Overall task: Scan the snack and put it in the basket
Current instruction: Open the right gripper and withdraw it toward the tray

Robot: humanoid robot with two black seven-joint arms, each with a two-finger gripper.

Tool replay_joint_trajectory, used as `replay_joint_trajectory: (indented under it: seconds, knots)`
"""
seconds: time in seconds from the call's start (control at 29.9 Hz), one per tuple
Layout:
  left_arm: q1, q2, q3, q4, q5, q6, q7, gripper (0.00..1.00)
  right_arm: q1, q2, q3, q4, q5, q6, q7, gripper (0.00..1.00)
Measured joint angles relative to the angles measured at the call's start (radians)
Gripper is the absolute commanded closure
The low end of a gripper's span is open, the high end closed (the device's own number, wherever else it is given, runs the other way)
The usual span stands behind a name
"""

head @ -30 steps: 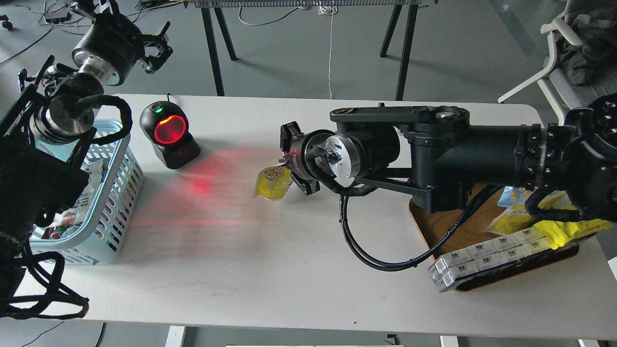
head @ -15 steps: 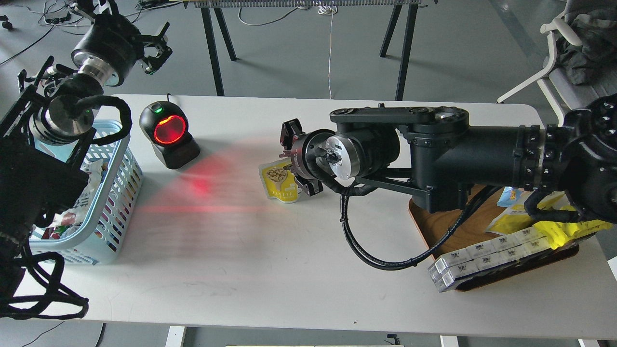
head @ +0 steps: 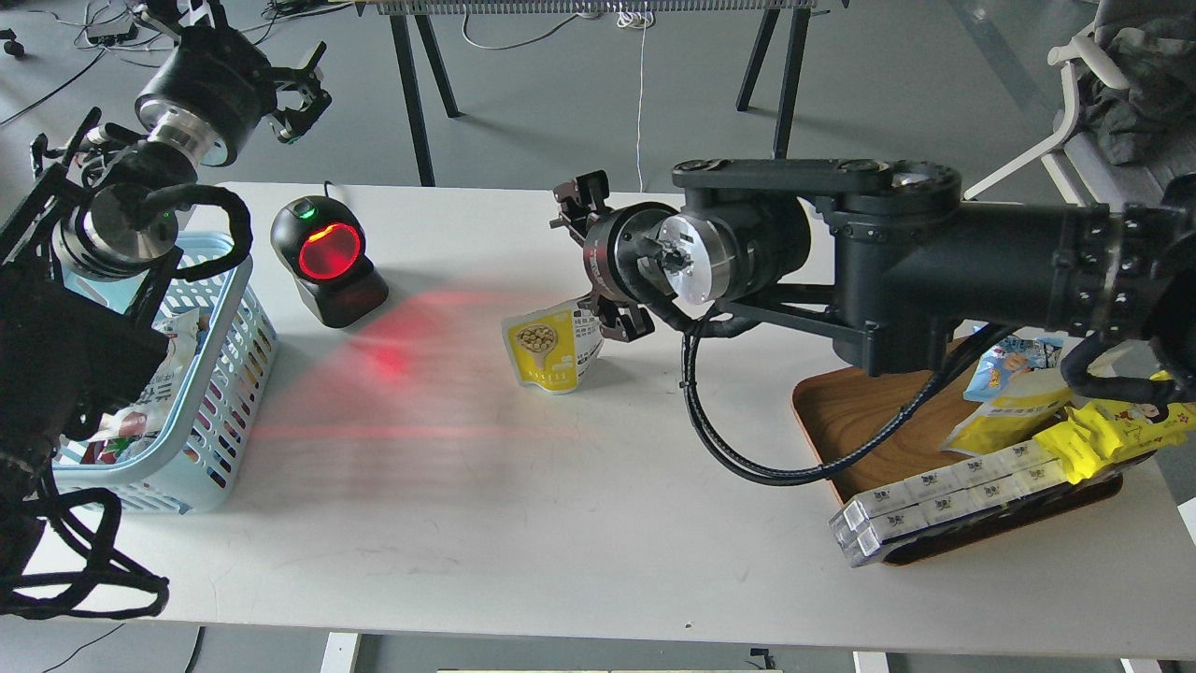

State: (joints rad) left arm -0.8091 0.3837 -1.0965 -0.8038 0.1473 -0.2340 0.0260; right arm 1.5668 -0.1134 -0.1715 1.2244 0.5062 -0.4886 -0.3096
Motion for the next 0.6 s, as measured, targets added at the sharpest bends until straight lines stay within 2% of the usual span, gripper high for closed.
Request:
replay_joint_trajectory:
  seconds: [0.13, 0.3, 0.47, 0.6]
  knots:
    - [-0.008, 0.004, 0.000, -0.002, 0.000, 0.000, 0.002, 0.00, 0.036, -0.108, 0.026, 0.084, -0.001, 0.005, 0.011, 0.12]
    - [-0.017, 0.027, 0.000, -0.005, 0.001, 0.001, 0.009, 0.00, 0.044, -0.300, 0.086, 0.173, -0.004, 0.049, 0.046, 0.12]
    - [-0.042, 0.076, 0.028, -0.028, 0.031, 0.005, 0.013, 0.00, -0.005, -0.517, 0.167, 0.205, -0.004, 0.162, 0.084, 0.12]
    - [-0.057, 0.159, 0.065, -0.102, 0.052, 0.014, 0.015, 0.00, -0.112, -0.636, 0.296, 0.196, -0.007, 0.253, 0.113, 0.12]
